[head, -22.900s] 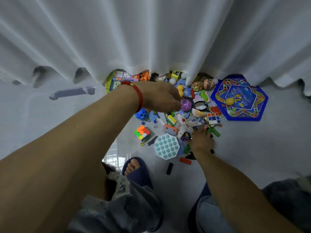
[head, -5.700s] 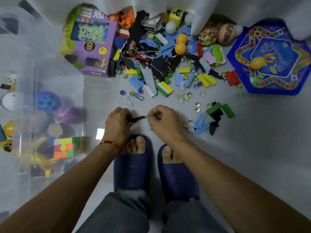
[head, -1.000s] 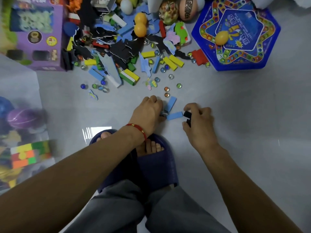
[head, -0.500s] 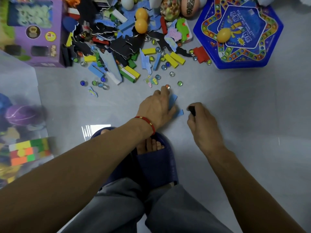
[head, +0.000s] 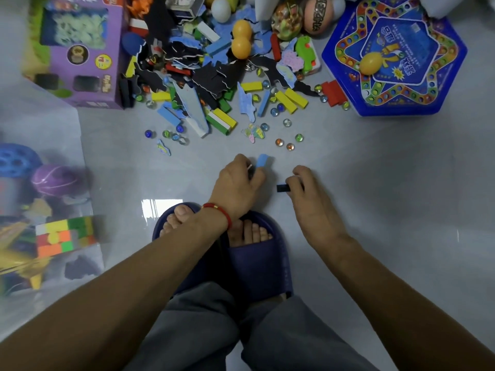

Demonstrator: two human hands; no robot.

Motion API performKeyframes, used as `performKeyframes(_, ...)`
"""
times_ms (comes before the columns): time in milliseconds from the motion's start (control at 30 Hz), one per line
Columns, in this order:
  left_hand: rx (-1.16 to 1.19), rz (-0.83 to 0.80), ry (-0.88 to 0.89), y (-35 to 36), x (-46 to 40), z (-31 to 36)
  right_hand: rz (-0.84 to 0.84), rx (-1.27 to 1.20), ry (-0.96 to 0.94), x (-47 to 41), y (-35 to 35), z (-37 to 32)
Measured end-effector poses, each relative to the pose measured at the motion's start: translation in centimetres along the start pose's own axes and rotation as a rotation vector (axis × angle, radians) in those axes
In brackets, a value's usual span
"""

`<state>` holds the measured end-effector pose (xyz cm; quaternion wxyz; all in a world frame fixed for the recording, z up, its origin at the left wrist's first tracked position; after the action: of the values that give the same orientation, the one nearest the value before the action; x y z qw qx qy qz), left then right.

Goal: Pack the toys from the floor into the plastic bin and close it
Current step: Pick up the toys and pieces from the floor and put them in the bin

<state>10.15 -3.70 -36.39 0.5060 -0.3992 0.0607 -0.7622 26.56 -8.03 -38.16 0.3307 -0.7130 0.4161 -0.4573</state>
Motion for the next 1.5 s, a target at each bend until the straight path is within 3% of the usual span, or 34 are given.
performKeyframes(67, 0.401, -0.070, -0.169, -0.5, 1.1, -0.1, -0.045, 0.106, -0.004, 0.3, 0.4, -0.5)
performKeyframes(133, 0.646, -0.090, -0.198, -1.3, 2.5, 0.2, -0.085, 0.213, 0.015, 0.4, 0.1, -0.5)
performKeyframes(267, 0.869, -0.074, -0.113, -5.6, 7.2, 1.5, -0.183, 0.395, 0.038, 0.3, -1.2, -1.1)
performKeyframes(367, 0.977, -0.064, -0.069, -10.0, 12.5, 1.9, -0.255, 0.335, 0.108, 0.3, -2.1, -1.4)
performKeyframes(467, 1.063, 0.055, -0.005, -15.0, 18.2, 0.7, -0.297, 0.131, 0.171, -0.2, -4.9, -4.5)
performKeyframes(533, 1.088, 0.197, 0.037, -18.7, 22.2, -0.8, -0.356, 0.016, 0.099, -0.9, -8.8, -10.8)
performKeyframes(633, 1.173, 0.407, -0.006, -23.7, 27.2, -4.1, -0.597, -0.662, -0.037, 0.1, -13.9, -23.0)
performKeyframes(667, 1.249, 0.449, -0.039, -25.2, 28.3, -5.3, -0.645, -0.771, -0.103, 0.5, -15.6, -27.4)
performKeyframes(733, 1.421, 0.470, -0.076, -27.9, 29.2, -6.7, -0.673, -0.901, -0.213, 0.5, -18.1, -34.7)
performKeyframes(800, 1.521, 0.451, -0.073, -30.2, 29.5, -6.5, -0.719, -1.061, -0.206, 0.4, -19.6, -40.5)
performKeyframes(933, 1.444, 0.499, -0.045, -34.1, 29.5, -4.0, -0.657, -1.133, -0.175, -0.8, -21.7, -44.4)
performKeyframes(1067, 1.075, 0.611, -0.114, -35.3, 28.0, -2.2, -0.594, -0.971, -0.073, -1.4, -23.1, -38.3)
performKeyframes(1167, 0.766, 0.654, -0.001, -32.8, 25.1, 0.2, -0.488, -0.871, 0.030, -2.8, -23.3, -28.4)
performKeyframes(1333, 0.548, 0.341, 0.038, -21.9, 17.1, 3.5, -0.235, -0.680, 0.323, -3.3, -24.2, -9.6)
performKeyframes(1500, 0.363, 0.133, -0.052, -12.7, 8.1, 3.0, -0.081, -0.242, 0.513, -3.8, -22.9, 5.5)
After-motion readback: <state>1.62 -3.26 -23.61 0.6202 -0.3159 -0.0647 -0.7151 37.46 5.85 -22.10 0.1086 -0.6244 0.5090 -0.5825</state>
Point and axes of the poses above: each hand's wrist, its own x-axis away from the middle knuckle, its own y-axis out of the palm, z = x × y, the point moved 4 cm from there along -x, towards the middle knuckle, and after that the axes turned 10 degrees about -z, right-handed, at the moved point
